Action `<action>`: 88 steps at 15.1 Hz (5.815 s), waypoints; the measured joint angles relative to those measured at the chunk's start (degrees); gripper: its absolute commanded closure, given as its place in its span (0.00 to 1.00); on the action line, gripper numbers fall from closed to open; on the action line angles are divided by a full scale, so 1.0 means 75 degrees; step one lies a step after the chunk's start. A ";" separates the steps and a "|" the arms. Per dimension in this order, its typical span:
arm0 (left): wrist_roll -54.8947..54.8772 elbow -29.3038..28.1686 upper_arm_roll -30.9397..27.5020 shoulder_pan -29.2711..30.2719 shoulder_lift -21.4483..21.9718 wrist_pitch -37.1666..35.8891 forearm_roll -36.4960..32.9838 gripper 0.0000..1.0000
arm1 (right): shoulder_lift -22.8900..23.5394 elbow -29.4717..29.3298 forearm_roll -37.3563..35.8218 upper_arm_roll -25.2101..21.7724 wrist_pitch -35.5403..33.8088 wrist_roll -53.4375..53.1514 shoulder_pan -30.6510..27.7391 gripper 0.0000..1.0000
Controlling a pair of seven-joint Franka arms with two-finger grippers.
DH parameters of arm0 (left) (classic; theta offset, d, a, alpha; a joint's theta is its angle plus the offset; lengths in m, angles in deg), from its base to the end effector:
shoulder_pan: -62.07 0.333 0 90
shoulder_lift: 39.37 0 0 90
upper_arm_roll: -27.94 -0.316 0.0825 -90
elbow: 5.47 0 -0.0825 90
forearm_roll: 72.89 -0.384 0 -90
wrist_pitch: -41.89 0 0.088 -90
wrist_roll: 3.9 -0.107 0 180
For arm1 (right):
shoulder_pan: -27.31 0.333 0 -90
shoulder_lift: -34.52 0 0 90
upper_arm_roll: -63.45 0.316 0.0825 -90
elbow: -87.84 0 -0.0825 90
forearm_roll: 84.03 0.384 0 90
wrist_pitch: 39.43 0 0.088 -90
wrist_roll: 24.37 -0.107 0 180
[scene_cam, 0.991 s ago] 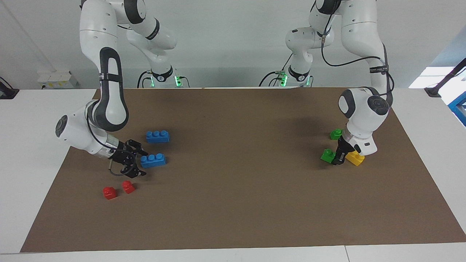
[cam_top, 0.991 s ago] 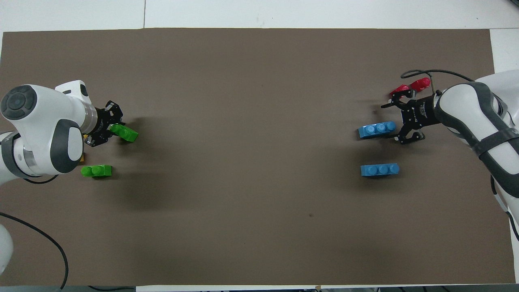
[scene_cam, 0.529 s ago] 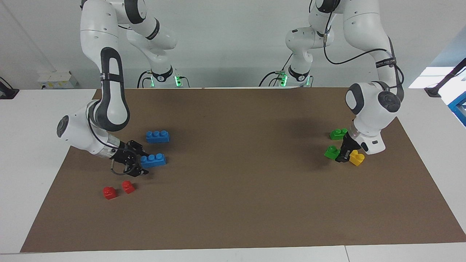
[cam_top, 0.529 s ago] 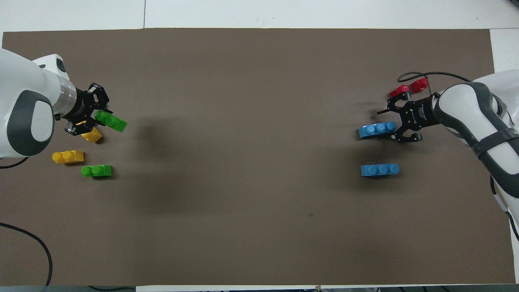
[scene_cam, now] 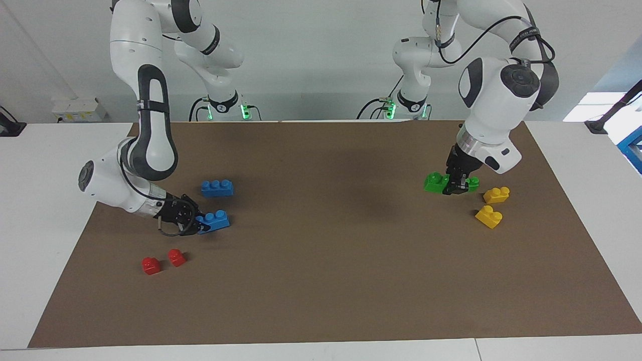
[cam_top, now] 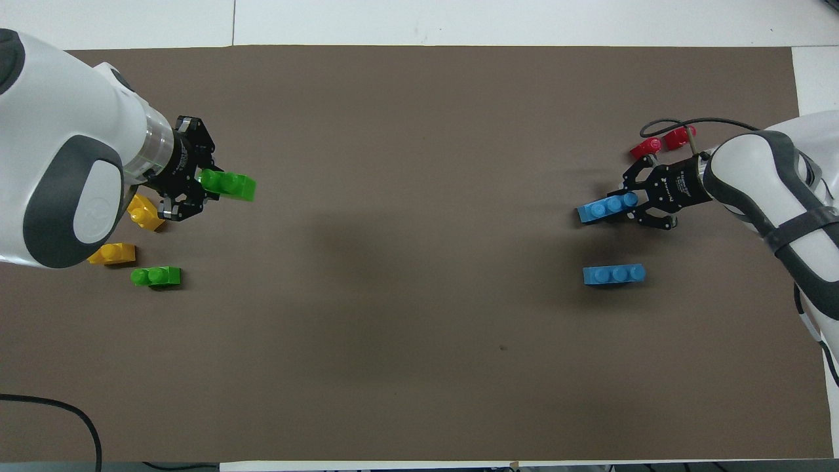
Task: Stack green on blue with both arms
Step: 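Lift the green brick with the left gripper while the right gripper carries the blue brick, then press the green brick onto the blue brick held by the right gripper, then open the left gripper and withdraw it from the stacked bricks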
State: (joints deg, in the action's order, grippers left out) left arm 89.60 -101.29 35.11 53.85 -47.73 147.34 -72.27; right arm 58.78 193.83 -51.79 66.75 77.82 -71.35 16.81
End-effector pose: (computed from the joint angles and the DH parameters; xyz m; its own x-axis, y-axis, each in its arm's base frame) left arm 0.5892 -0.1588 0.5152 0.2021 0.9789 -0.0300 0.9793 -0.2015 0.0214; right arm 0.6173 -0.0505 0.2855 0.2779 -0.8165 -0.5061 -0.9580 -0.2740 -0.0839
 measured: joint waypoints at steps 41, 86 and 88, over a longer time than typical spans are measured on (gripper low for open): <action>0.4778 -0.1081 0.0571 -0.1978 -0.0384 0.1926 -0.0794 1.00 | 0.0279 0.0452 0.1988 0.0076 0.4713 -0.5182 0.5255 1.00; 0.3814 -0.2162 0.0409 -0.1345 -0.0175 0.3306 -0.2492 0.00 | 0.0365 0.0446 0.1996 0.0030 0.4853 -0.5278 0.5251 0.17; 0.2671 -0.2118 0.0404 -0.0932 0.0177 0.2966 -0.2109 0.00 | 0.0365 0.0421 0.1996 0.0008 0.4850 -0.5291 0.5231 0.14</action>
State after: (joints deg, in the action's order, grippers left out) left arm 109.63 -117.18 38.14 46.86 -46.40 169.59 -88.09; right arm 61.51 196.99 -36.82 66.81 114.20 -111.04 56.05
